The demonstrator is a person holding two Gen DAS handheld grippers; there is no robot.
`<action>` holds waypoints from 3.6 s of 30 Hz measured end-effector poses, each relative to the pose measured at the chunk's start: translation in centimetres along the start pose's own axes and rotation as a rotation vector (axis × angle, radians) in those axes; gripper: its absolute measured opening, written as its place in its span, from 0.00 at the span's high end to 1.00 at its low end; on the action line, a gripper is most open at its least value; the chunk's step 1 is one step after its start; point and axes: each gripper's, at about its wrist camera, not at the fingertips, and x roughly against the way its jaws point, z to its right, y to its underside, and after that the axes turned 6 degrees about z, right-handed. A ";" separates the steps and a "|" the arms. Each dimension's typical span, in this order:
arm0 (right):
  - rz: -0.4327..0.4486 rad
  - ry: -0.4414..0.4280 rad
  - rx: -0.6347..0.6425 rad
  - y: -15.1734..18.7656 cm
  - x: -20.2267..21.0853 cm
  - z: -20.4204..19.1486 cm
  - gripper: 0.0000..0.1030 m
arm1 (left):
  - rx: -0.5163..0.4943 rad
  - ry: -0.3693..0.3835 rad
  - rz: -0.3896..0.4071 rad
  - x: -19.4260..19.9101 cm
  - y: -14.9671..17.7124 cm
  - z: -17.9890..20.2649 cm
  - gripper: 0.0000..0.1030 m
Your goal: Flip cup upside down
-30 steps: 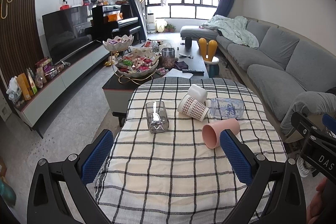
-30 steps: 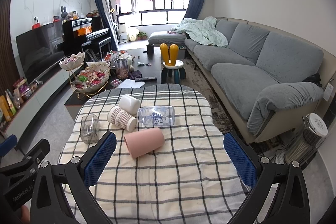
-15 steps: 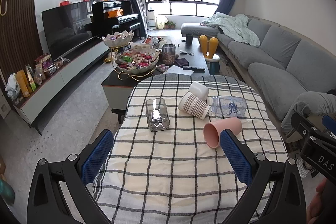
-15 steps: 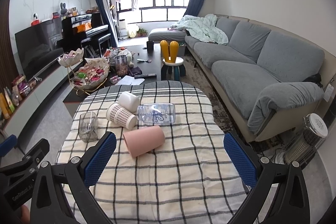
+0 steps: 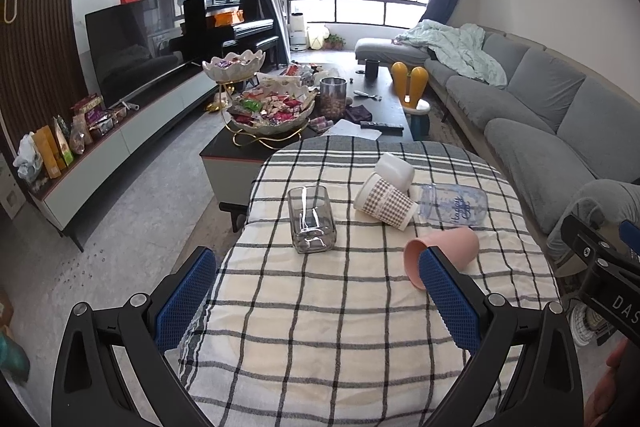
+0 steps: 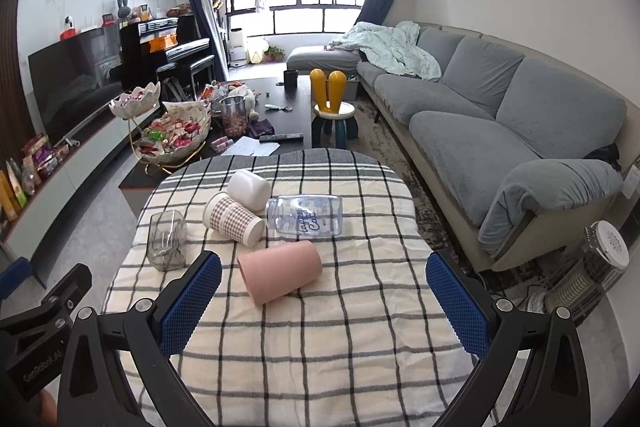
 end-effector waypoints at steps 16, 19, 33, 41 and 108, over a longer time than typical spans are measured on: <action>-0.024 0.040 0.014 -2.1 -9.3 -2.3 0.00 | 0.020 -0.060 -0.036 -11.8 -1.5 -0.7 0.00; -0.039 0.042 0.020 -2.4 -11.2 -2.9 0.00 | 0.016 -0.062 -0.085 -15.2 -1.5 -0.6 0.00; -0.114 0.004 -0.014 -2.8 -18.5 -4.7 0.00 | -0.039 -0.098 -0.253 -26.2 -0.3 -0.4 0.00; -0.147 -0.013 -0.019 -2.0 -19.9 -5.3 0.00 | -0.036 -0.096 -0.310 -28.4 0.7 -0.4 0.11; -0.171 0.205 -0.203 6.6 -6.0 17.0 0.00 | -0.285 0.184 -0.240 -14.9 7.2 23.1 0.36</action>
